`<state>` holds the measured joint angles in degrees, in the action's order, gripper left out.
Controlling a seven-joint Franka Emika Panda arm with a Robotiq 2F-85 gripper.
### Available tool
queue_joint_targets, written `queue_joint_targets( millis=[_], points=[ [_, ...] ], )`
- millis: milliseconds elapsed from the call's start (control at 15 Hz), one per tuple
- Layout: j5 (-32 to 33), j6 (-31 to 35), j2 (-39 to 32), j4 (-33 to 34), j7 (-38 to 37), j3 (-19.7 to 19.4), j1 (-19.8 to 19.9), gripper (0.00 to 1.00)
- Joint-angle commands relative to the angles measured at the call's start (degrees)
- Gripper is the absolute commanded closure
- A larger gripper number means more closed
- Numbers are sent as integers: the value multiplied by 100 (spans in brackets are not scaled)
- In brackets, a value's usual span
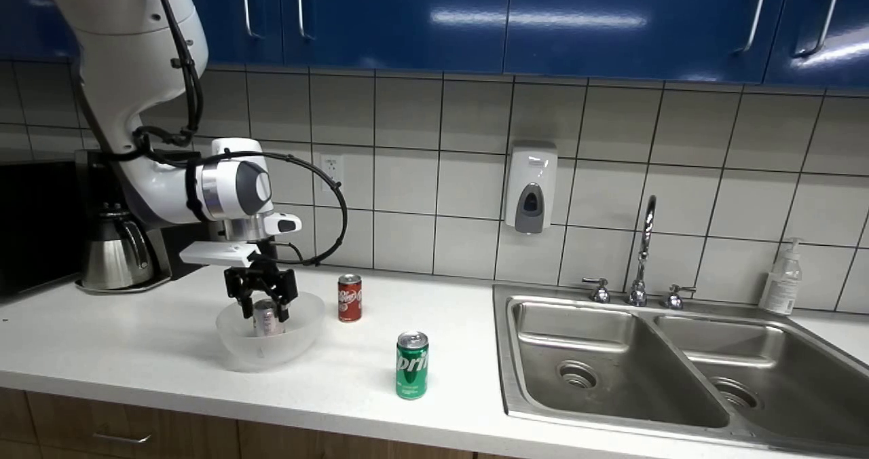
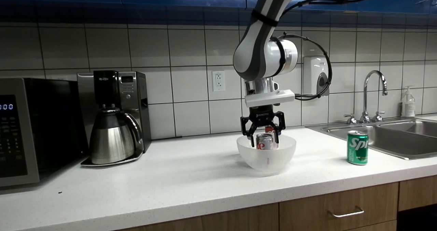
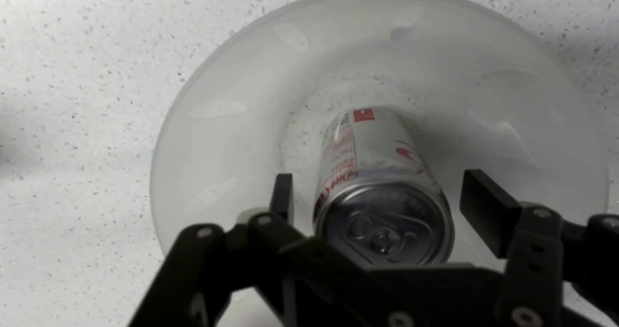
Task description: Remove the can from the bowl
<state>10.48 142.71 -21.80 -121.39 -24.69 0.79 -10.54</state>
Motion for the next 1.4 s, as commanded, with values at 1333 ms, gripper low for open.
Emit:
queue_joint_targets(
  millis=[1333],
  points=[
    [70, -837, 1539, -148, 71, -130, 361, 61]
  ],
)
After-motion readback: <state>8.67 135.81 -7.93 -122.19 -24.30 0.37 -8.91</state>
